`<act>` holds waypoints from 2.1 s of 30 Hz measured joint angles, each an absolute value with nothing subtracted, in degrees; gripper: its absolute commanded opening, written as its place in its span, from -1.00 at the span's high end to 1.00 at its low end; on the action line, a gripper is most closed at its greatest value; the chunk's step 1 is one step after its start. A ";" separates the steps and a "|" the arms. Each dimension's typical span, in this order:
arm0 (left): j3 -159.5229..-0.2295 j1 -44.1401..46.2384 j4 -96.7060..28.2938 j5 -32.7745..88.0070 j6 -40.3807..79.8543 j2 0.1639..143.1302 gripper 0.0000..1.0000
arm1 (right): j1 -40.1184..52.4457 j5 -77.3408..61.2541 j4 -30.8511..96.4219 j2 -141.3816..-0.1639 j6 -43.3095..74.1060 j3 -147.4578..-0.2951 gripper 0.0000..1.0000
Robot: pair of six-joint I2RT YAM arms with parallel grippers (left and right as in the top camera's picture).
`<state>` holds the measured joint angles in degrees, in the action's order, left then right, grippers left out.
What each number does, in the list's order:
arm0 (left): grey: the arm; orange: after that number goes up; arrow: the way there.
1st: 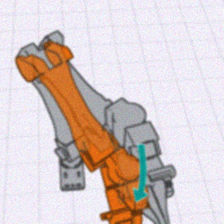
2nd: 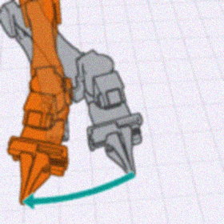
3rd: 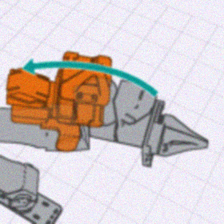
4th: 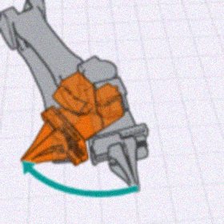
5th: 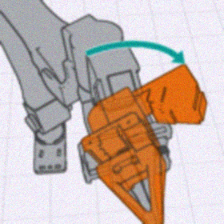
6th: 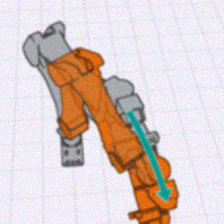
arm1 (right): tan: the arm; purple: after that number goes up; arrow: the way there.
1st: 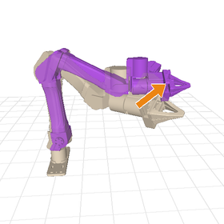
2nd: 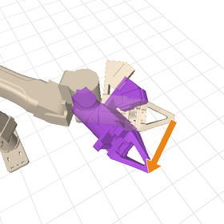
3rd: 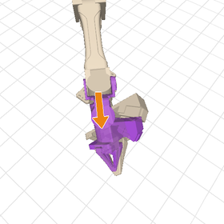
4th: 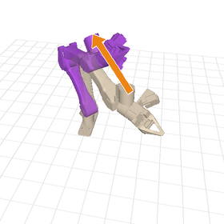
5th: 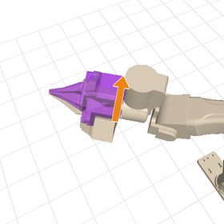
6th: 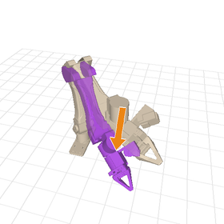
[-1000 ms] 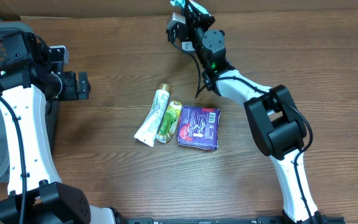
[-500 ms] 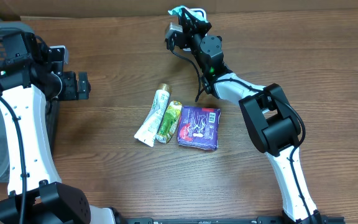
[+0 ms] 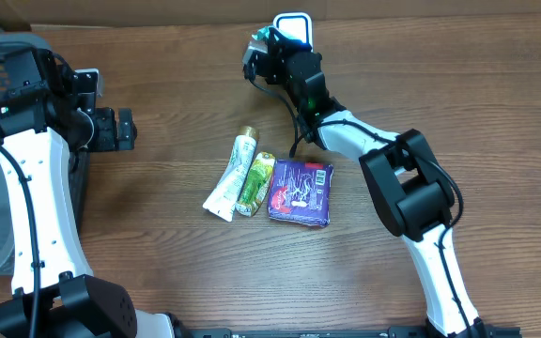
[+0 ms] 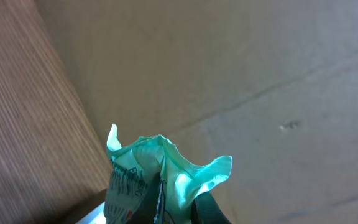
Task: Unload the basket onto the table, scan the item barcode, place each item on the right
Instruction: 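Lift the mint-green wrapper and hold it up to the scanner, then place the mint-green wrapper on the table's right side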
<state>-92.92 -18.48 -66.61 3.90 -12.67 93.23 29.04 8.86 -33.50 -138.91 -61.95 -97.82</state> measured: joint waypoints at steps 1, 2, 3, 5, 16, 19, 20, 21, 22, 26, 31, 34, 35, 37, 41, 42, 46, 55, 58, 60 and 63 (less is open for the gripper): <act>-92.92 -18.48 -66.59 3.90 -12.67 93.23 -0.99 | 29.28 9.65 -31.29 -137.40 -60.34 -97.80 0.93; -92.92 -18.48 -66.61 3.90 -12.67 93.23 -0.99 | 29.41 10.41 -29.06 -135.61 -58.76 -97.80 0.93; -92.92 -18.48 -66.59 3.90 -12.67 93.23 -0.99 | 29.69 11.09 -26.70 -133.36 -57.12 -97.78 0.93; -92.92 -18.48 -66.59 3.90 -12.67 93.23 -0.99 | 30.11 12.38 -19.92 -127.42 -52.62 -97.73 0.93; -92.92 -18.48 -66.59 4.10 -12.67 93.23 -0.99 | 31.29 14.13 39.83 -87.11 -5.61 -99.44 0.93; -92.92 -18.48 -66.61 4.08 -12.67 93.23 -0.99 | 27.46 14.44 55.72 -82.65 7.49 -99.81 0.93; -92.92 -18.48 -66.61 4.10 -12.67 93.23 -0.99 | 26.06 14.46 59.18 -82.41 10.61 -99.83 0.93; -92.92 -18.48 -66.59 4.08 -12.67 93.23 -0.99 | 23.75 14.61 64.64 -82.52 15.20 -99.61 0.93; -92.92 -18.48 -66.59 4.08 -12.67 93.23 -0.99 | 21.71 14.59 67.92 -82.98 18.46 -99.02 0.93; -92.92 -18.48 -66.59 4.08 -12.67 93.23 -0.99 | 13.98 13.89 70.54 -85.12 26.57 -92.51 0.93; -92.92 -18.48 -66.63 4.10 -12.67 93.23 -0.99 | 2.85 9.47 62.02 -86.00 30.35 -79.59 0.93; -92.92 -18.48 -66.59 4.08 -12.67 93.23 -0.99 | -4.64 5.21 55.13 -86.02 31.48 -71.70 0.93; -92.92 -18.48 -66.61 4.10 -12.67 93.23 -0.99 | -6.68 3.97 53.17 -86.11 31.57 -69.67 0.93; -92.92 -18.48 -66.61 4.10 -12.67 93.23 -0.99 | -10.57 1.21 48.99 -86.37 31.94 -65.52 0.93; -92.92 -18.48 -66.59 4.10 -12.67 93.23 -0.99 | -14.96 -2.37 43.68 -87.26 32.25 -59.42 0.93; -92.92 -18.48 -66.59 4.08 -12.67 93.23 -0.99 | -15.42 -2.85 43.16 -87.61 32.34 -58.39 0.92; -92.92 -18.48 -66.59 4.08 -12.67 93.23 -0.99 | -15.73 -3.49 43.09 -88.95 32.71 -57.21 -0.03; -92.92 -18.48 -66.61 4.10 -12.67 93.23 -0.99 | -15.66 -9.91 51.75 -89.17 29.85 -60.73 -0.19; -92.92 -18.48 -66.59 4.08 -12.67 93.23 -0.99 | -14.68 -15.86 53.91 -89.21 26.81 -65.76 -0.32; -92.92 -18.48 -66.59 4.08 -12.67 93.23 -0.99 | -12.16 -20.40 53.63 -89.19 25.30 -68.16 -0.36; -92.92 -18.48 -66.61 4.08 -12.67 93.23 -0.99 | -5.61 -25.23 51.42 -89.17 24.62 -68.73 -0.36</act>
